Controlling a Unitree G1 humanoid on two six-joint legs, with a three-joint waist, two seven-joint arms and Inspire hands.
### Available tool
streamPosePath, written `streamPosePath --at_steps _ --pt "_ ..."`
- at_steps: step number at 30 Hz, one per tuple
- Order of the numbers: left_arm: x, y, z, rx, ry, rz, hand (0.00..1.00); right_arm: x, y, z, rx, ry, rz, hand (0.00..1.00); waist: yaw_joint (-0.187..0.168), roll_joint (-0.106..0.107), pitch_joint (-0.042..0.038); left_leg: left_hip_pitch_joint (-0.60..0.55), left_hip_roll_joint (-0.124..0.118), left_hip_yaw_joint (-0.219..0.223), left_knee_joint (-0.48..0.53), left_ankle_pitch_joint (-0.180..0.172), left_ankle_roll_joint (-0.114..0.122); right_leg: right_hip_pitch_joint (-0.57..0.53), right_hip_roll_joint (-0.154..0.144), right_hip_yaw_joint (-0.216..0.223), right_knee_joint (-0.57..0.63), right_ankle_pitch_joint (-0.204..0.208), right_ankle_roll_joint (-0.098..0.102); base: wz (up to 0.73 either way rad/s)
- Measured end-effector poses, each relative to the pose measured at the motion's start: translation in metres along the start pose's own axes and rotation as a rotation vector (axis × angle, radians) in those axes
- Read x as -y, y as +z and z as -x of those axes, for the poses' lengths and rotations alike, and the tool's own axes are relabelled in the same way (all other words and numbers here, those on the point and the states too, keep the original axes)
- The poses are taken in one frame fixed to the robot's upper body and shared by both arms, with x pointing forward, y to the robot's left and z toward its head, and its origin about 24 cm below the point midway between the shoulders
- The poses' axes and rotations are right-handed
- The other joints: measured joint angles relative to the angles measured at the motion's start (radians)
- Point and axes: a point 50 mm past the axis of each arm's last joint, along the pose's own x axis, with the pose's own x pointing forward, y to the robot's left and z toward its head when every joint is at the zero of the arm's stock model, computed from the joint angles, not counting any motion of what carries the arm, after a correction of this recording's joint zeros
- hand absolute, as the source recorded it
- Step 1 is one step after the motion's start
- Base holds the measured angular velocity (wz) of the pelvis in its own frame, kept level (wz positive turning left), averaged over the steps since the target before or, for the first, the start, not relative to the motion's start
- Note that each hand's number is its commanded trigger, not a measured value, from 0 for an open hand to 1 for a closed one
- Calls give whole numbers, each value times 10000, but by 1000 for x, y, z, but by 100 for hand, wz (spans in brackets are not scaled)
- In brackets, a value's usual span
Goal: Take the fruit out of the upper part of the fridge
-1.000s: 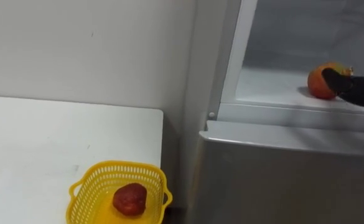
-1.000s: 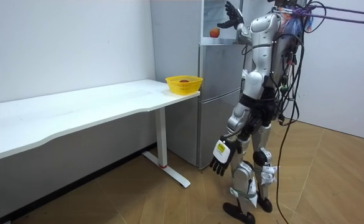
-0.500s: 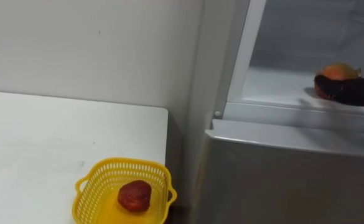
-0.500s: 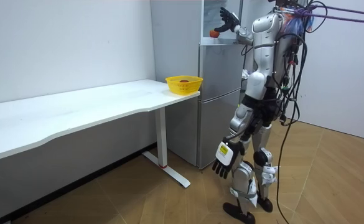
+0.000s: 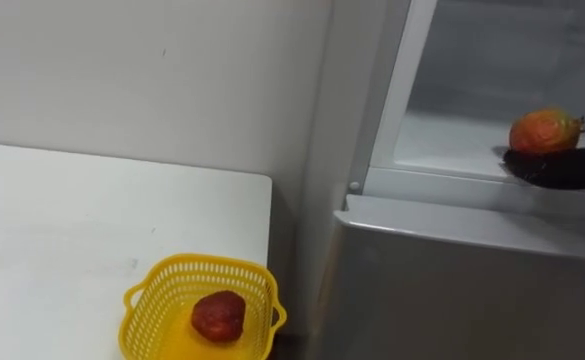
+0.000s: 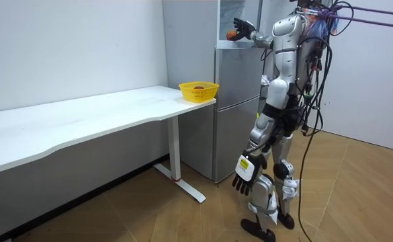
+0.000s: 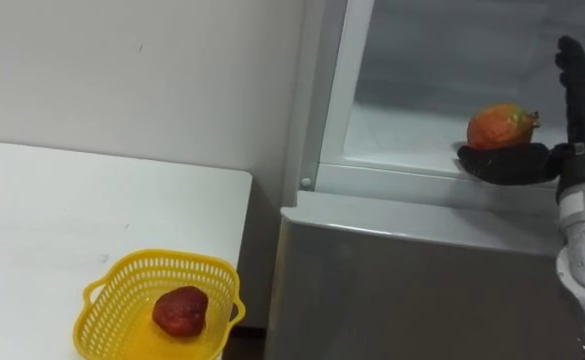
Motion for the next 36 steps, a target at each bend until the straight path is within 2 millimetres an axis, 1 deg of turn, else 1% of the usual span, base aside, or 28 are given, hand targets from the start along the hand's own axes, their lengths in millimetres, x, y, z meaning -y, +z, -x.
streamPosePath --at_steps 3,5,12,17,21,25,27,36 --pt "-4 2 1 172 -24 -40 0 2 -2 -9 -371 246 -101 0 9 -1 0 -26 10 -31 28 1 -2 7 12 -19 0 0 -1 2" --pt "-4 4 2 298 -40 -50 0 3 -1 -11 -424 465 -53 0 10 -2 1 -92 8 -97 100 1 -1 6 15 -66 -1 2 -5 8" --pt "-5 4 2 224 -68 -39 0 1 -4 -10 -618 1079 -83 0 0 -28 -18 -95 8 -126 145 1 -1 26 18 -102 9 5 -9 1" --pt "-4 4 2 241 -124 -41 0 3 -5 -11 -723 1364 39 0 23 -55 -38 -107 9 -127 155 0 -1 26 16 -110 7 7 -13 0" --pt "-4 4 2 196 -262 -39 0 3 -7 -11 -820 1581 51 0 34 -38 -35 -106 14 -123 160 0 -1 28 20 -96 8 9 -16 0" --pt "-4 3 2 59 -323 -15 0 5 -11 -15 -1149 1763 -262 0 42 34 9 -102 17 -127 143 0 0 37 19 -100 13 15 -26 0" --pt "-4 2 2 -22 -326 -3 0 7 -14 -15 -1309 1879 -254 0 41 45 -11 -109 16 -136 131 -1 1 40 18 -92 21 15 -26 0" --pt "-4 0 2 -359 -332 48 0 6 -16 -15 -1523 2503 -216 0 17 68 -32 -103 14 -164 152 -1 1 90 21 -93 25 15 -27 0"
